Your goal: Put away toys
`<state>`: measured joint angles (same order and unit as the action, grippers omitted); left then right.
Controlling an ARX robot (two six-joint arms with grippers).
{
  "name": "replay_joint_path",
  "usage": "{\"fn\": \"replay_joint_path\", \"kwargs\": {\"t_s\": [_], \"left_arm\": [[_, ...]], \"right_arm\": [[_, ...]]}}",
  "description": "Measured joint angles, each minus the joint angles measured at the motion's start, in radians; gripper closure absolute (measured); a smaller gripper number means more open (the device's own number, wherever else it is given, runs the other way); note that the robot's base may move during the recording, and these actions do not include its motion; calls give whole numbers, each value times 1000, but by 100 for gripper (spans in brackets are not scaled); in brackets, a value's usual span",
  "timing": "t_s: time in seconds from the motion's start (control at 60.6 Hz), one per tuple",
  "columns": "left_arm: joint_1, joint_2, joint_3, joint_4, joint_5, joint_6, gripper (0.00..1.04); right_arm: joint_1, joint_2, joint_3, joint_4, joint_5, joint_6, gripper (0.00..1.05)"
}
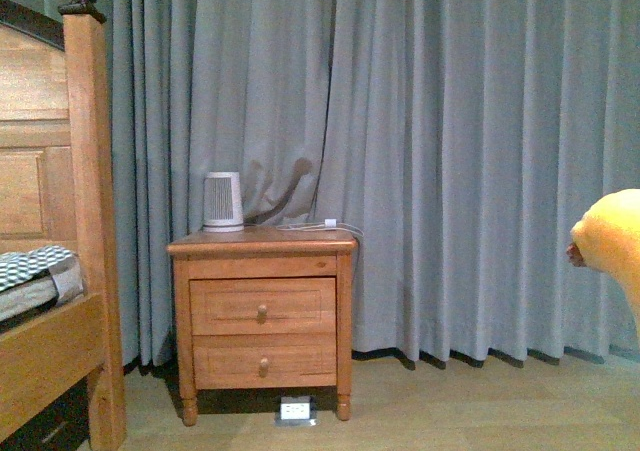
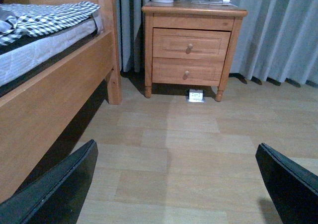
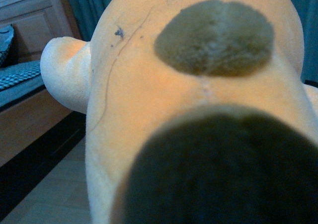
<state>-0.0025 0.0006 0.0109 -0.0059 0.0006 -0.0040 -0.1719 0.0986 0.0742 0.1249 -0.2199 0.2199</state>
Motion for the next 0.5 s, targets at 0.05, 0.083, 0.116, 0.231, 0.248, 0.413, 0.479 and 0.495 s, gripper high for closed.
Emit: {"fn": "replay_joint_path", "kwargs": {"t_s": [0.05, 0.083, 0.116, 0.231, 0.248, 0.413, 0.479, 0.495], "left_arm": [[0, 0, 0, 0, -1, 0, 6], [0, 0, 0, 0, 0, 0, 6], [0, 0, 0, 0, 0, 0, 6], [0, 0, 0, 0, 0, 0, 6], [0, 0, 0, 0, 0, 0, 6], [0, 0, 0, 0, 0, 0, 6], [0, 0, 0, 0, 0, 0, 6], [0, 0, 0, 0, 0, 0, 6]], "right_arm": [[0, 0, 0, 0, 0, 0, 86], [0, 0, 0, 0, -1, 0, 86], [0, 0, 0, 0, -1, 0, 86], [0, 0, 0, 0, 0, 0, 86], [0, 0, 0, 0, 0, 0, 86], [0, 0, 0, 0, 0, 0, 86], [0, 0, 0, 0, -1, 0, 86], [0, 0, 0, 0, 0, 0, 86]]}}
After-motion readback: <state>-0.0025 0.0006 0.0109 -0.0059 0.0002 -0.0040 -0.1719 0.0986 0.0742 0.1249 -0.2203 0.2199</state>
